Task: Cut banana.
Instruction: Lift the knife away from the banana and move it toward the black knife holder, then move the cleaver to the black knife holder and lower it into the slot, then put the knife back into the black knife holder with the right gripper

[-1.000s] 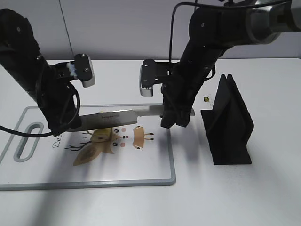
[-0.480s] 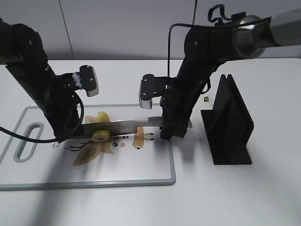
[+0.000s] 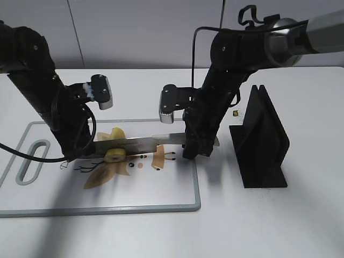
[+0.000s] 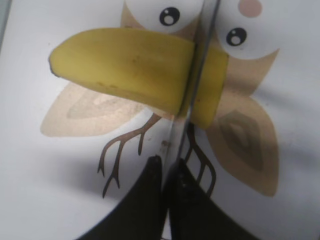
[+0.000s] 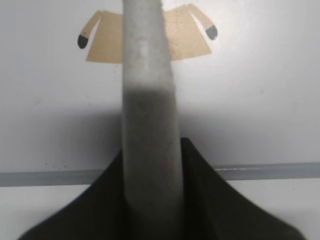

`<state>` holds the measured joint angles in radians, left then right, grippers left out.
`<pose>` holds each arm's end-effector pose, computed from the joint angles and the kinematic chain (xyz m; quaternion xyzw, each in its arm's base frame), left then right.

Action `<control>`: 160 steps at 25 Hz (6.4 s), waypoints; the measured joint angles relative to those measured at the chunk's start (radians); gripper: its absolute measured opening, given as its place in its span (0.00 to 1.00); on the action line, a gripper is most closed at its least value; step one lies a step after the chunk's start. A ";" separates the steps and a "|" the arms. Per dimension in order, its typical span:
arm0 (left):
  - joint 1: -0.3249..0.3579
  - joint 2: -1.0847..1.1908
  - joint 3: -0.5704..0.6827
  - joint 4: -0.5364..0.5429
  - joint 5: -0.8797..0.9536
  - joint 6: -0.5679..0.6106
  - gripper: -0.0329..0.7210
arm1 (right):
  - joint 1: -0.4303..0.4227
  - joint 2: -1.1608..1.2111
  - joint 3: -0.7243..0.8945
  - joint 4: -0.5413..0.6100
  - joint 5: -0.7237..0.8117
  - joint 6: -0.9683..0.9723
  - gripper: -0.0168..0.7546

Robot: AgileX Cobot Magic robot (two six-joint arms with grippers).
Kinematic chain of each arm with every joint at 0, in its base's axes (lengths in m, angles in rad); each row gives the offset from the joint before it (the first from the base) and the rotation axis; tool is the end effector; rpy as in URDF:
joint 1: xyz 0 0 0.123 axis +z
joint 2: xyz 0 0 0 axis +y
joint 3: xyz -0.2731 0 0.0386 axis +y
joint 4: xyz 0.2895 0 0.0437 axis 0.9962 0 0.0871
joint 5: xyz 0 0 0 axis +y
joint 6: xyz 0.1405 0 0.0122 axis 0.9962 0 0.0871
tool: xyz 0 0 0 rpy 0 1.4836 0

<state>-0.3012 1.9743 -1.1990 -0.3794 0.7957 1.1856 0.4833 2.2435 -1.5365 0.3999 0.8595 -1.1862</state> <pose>0.3679 -0.1534 0.0526 0.5713 0.8075 -0.1085 0.0986 0.3938 0.2537 0.0241 -0.6433 0.7482 0.1312 0.0959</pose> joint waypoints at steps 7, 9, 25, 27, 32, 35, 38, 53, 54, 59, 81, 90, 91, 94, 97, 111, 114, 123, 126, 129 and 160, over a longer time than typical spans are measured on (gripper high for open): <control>0.000 -0.018 0.004 0.006 -0.004 0.000 0.04 | -0.001 -0.010 0.000 0.000 0.002 0.000 0.26; 0.000 -0.029 0.010 0.011 -0.005 0.000 0.04 | -0.001 -0.015 0.005 0.001 0.000 0.003 0.26; 0.000 -0.171 0.019 0.036 0.059 -0.007 0.04 | 0.001 -0.120 0.012 0.029 0.038 0.001 0.26; 0.000 -0.178 0.019 0.034 0.069 -0.008 0.04 | 0.001 -0.129 0.012 0.028 0.040 0.001 0.26; 0.000 -0.196 0.019 0.028 0.084 -0.011 0.04 | 0.001 -0.156 0.013 0.022 0.050 0.001 0.26; 0.000 -0.232 0.019 0.018 0.090 -0.013 0.07 | 0.001 -0.186 0.014 0.012 0.064 0.002 0.26; 0.000 -0.281 0.019 0.002 0.086 -0.034 0.25 | 0.001 -0.215 0.014 0.000 0.090 0.013 0.25; 0.027 -0.638 0.019 0.099 0.009 -0.250 0.82 | -0.005 -0.330 0.015 -0.033 0.120 0.056 0.24; 0.043 -0.659 0.019 0.119 0.003 -0.324 0.82 | -0.005 -0.346 0.015 -0.033 0.132 0.059 0.24; 0.170 -0.733 0.019 0.193 0.067 -0.681 0.82 | -0.005 -0.419 0.015 -0.031 0.195 0.208 0.24; 0.261 -1.351 0.402 0.207 0.369 -0.890 0.82 | -0.005 -0.819 0.265 -0.103 0.179 1.019 0.24; 0.261 -1.689 0.584 0.211 0.351 -0.890 0.82 | -0.005 -0.996 0.363 -0.186 0.140 1.218 0.24; 0.261 -1.712 0.604 0.211 0.352 -0.890 0.82 | -0.005 -1.009 0.371 -0.194 0.140 1.234 0.24; 0.261 -1.774 0.655 0.211 0.352 -0.899 0.82 | -0.005 -1.047 0.401 -0.230 0.138 1.292 0.24; 0.261 -1.821 0.701 0.211 0.332 -0.910 0.82 | -0.005 -1.094 0.445 -0.282 0.134 1.368 0.24; 0.261 -1.852 0.711 0.257 0.306 -0.965 0.75 | -0.005 -1.268 0.644 -0.450 0.041 1.700 0.24; 0.261 -1.852 0.712 0.259 0.305 -0.971 0.75 | -0.005 -1.239 0.664 -0.452 -0.018 1.714 0.24; 0.261 -1.852 0.716 0.259 0.301 -0.972 0.75 | -0.005 -1.054 0.667 -0.513 -0.110 1.779 0.24; 0.261 -1.852 0.716 0.259 0.300 -0.972 0.75 | -0.005 -1.000 0.667 -0.555 -0.131 1.811 0.24; 0.261 -1.852 0.716 0.259 0.300 -0.972 0.75 | -0.005 -0.953 0.667 -0.565 -0.161 1.818 0.24; 0.261 -1.979 0.716 0.261 0.299 -0.972 0.70 | -0.005 -0.779 0.670 -0.609 -0.234 1.819 0.30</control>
<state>-0.0400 -0.0048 -0.4829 -0.1180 1.0948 0.2141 0.4785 1.4642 -0.8662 -0.2089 0.6257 0.6330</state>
